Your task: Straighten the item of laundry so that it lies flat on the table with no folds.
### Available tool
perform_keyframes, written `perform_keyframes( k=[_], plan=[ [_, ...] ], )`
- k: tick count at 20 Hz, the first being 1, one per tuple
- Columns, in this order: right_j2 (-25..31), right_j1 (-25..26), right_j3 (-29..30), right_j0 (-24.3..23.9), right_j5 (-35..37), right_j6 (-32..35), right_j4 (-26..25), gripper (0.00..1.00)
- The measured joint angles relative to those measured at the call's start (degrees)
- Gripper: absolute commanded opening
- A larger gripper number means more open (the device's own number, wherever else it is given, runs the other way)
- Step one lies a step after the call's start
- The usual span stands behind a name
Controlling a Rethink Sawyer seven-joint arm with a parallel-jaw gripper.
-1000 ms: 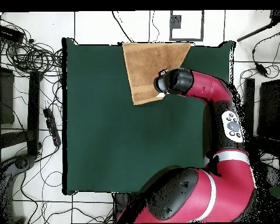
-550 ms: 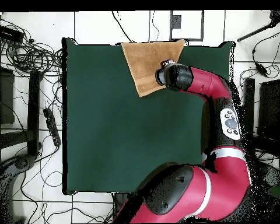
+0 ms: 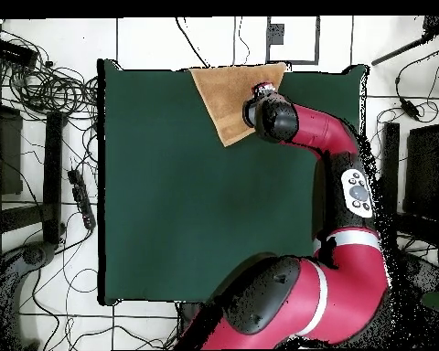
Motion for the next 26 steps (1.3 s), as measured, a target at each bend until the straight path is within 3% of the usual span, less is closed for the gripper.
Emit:
perform_keyframes(
  k=[18, 19, 26],
  plan=[
    [3.6, 0.3, 0.8, -2.7, -1.4, 0.0, 0.0, 1.00],
    [4.1, 0.6, 0.8, -3.2, -1.4, 0.0, 0.0, 0.00],
    [5.8, 1.5, 0.9, -4.7, -1.5, 0.0, 0.1, 0.00]
  ],
)
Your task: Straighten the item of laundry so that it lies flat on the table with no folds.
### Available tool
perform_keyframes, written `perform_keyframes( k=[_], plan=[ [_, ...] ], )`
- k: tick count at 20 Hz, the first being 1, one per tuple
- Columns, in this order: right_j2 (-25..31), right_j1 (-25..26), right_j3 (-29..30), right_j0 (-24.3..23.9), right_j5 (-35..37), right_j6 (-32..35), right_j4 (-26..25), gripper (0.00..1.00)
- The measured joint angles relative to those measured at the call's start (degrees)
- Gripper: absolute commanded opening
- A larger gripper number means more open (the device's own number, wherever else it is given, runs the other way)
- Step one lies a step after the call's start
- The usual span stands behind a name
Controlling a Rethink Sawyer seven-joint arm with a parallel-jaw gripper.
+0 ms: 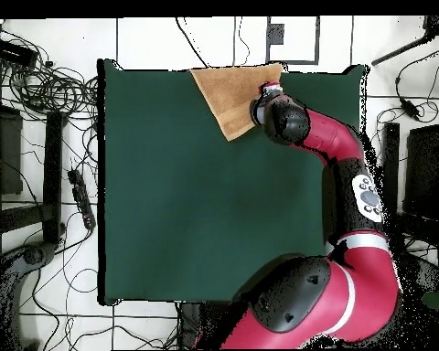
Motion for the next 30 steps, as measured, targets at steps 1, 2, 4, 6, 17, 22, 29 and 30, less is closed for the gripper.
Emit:
perform_keyframes(
  k=[1, 2, 4, 6, 17, 22, 29, 30],
  plan=[
    [0.3, 0.1, 0.0, -0.2, 0.0, 0.0, 0.0, 0.00],
    [0.5, 0.1, 0.0, -0.4, 0.0, 0.0, 0.0, 0.00],
    [0.6, 0.2, 0.0, -0.4, 0.0, 0.0, 0.0, 0.00],
    [0.6, 0.2, 0.0, -0.4, 0.0, 0.0, 0.0, 0.00],
    [0.0, 0.0, 0.0, 0.2, 0.0, 0.0, 0.0, 0.00],
    [-0.3, 0.0, -0.2, 0.6, 0.0, 0.0, 0.0, 0.00],
    [-1.3, 0.5, -3.0, 1.8, 4.6, 0.0, 0.3, 0.00],
    [-1.4, 0.6, -3.3, 1.9, 5.0, 0.0, 0.3, 0.00]
  ],
)
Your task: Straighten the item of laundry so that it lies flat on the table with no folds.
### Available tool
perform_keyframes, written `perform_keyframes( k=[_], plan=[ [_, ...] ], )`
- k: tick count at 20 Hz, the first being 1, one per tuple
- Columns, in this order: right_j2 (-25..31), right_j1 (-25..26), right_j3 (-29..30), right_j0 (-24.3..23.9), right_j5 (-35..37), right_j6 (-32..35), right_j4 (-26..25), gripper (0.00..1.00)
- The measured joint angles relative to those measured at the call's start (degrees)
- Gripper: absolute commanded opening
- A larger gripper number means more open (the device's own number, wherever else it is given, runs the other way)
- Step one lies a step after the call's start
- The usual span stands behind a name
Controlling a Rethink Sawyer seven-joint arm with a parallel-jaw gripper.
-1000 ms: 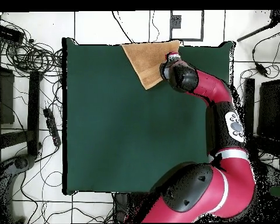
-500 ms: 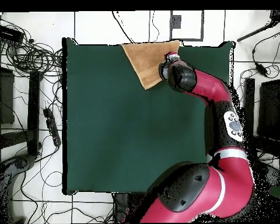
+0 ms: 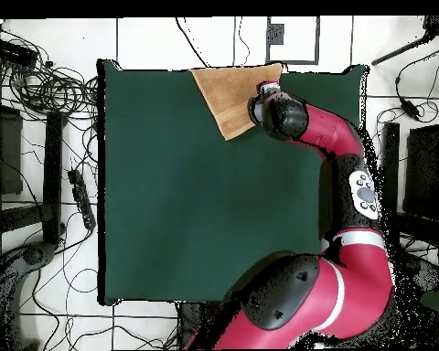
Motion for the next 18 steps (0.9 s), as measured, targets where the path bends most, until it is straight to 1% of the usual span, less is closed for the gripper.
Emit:
perform_keyframes(
  k=[3, 11, 18],
  plan=[
    [-0.9, 0.4, -2.0, 0.9, 3.0, 0.0, 0.4, 0.00],
    [-1.8, 1.0, -4.5, 2.1, 9.2, 0.0, 1.9, 0.00],
    [-1.8, 2.4, -8.8, 3.0, 18.6, 0.0, 3.0, 0.00]
  ],
)
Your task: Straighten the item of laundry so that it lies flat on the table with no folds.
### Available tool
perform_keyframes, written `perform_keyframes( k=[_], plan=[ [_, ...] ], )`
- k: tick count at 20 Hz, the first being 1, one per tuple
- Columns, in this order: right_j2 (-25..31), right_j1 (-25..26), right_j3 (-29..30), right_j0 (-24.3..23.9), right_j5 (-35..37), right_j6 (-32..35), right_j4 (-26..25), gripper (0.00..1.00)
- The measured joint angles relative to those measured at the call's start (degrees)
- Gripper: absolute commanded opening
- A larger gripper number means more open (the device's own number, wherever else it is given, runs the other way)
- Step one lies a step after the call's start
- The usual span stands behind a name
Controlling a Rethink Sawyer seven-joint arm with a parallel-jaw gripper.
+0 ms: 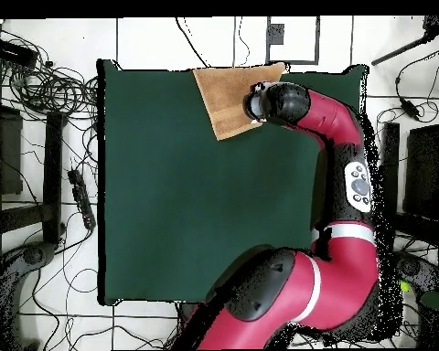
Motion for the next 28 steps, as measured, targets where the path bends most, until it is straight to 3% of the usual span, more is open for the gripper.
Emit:
perform_keyframes(
  k=[16, 22, 28],
  plan=[
    [0.0, 4.8, -10.5, 1.8, 19.1, 0.0, 1.3, 0.00],
    [0.0, 4.9, -10.6, 1.9, 21.9, 0.0, 2.7, 0.00],
    [0.0, 2.8, -6.0, 2.0, 22.1, 0.0, 4.3, 0.00]
  ],
)
